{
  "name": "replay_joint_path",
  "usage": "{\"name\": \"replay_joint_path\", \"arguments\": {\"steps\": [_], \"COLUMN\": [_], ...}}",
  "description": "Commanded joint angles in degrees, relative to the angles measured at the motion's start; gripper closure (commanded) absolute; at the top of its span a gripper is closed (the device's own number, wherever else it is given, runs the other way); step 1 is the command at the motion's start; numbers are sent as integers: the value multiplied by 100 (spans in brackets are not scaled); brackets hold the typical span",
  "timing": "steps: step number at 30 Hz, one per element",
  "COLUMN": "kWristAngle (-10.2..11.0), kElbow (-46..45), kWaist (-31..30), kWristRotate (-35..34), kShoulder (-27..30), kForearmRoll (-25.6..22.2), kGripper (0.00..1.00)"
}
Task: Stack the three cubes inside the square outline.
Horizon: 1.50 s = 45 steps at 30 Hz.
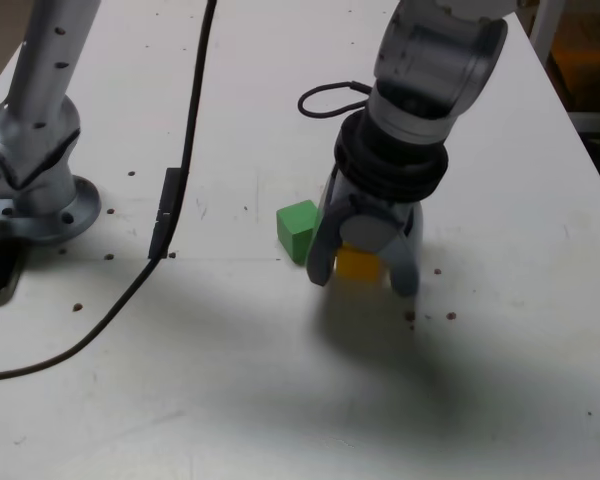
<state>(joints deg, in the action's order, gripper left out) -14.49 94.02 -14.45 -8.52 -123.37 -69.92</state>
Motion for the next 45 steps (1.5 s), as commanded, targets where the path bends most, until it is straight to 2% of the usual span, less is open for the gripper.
{"name": "replay_joint_path", "arguments": {"steps": [1,20,23,26,30,32,39,45], "kWristAngle": [-14,-80,-70,-45,-39,-55,-228,-299], "kElbow": [17,-83,-100,-111,-112,-114,-164,-151], "kWaist": [30,177,197,211,214,214,178,-78], "kWristRotate": [20,260,280,288,289,288,264,-74], "kShoulder": [-34,-174,-169,-156,-139,-130,-55,273], "kForearmRoll": [10,172,188,219,255,260,219,36], "kGripper": [29,32,40,55,69,72,74,74]}}
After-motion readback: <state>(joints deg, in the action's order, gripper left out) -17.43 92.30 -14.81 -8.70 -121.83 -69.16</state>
